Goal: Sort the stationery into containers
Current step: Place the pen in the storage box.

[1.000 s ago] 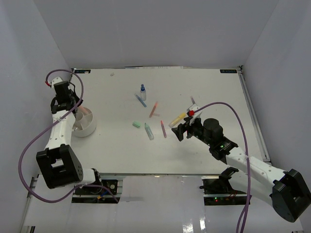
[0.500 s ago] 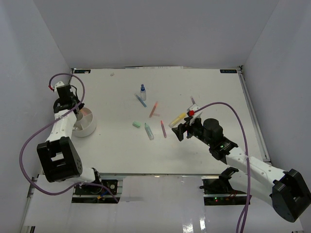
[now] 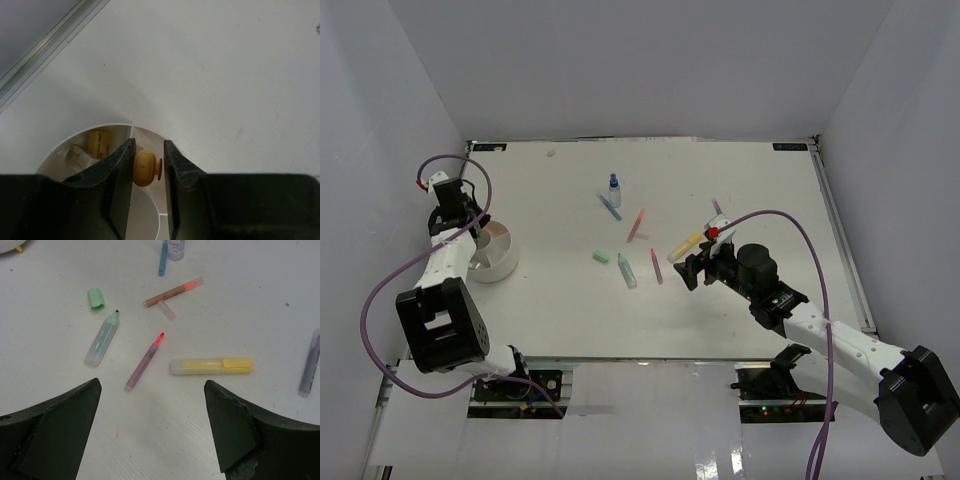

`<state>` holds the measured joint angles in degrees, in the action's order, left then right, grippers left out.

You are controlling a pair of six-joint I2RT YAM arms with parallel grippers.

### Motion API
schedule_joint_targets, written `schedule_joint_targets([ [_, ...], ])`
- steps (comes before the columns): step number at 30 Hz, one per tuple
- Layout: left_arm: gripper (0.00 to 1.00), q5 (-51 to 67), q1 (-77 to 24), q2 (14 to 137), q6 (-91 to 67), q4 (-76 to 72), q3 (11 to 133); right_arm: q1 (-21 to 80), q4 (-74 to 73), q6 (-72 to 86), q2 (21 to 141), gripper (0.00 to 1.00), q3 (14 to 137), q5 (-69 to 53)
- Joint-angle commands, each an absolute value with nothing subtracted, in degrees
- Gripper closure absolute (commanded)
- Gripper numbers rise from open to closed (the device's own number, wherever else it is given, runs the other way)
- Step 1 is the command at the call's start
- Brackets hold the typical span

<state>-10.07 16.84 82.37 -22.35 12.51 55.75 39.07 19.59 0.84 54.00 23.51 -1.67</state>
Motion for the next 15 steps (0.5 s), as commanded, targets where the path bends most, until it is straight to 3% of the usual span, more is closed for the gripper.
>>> schedule_joint_targets([
  [1, 0.6, -9.93, 17.23, 80.68, -22.15, 10.81, 55.46, 39.11, 22.15, 0.53, 54.14, 0.1, 23.2, -1.05],
  [10, 0.45, -10.64, 17.23, 80.25, -22.41, 11.69, 55.72, 39.02, 22.06, 0.88, 53.79, 0.1, 23.03, -0.26],
  [15, 0.29, -11.25, 17.23, 78.4, -22.5, 13.62, 57.21, 39.02, 21.54, 0.97, 53.35, 0.1, 23.2, -0.26],
])
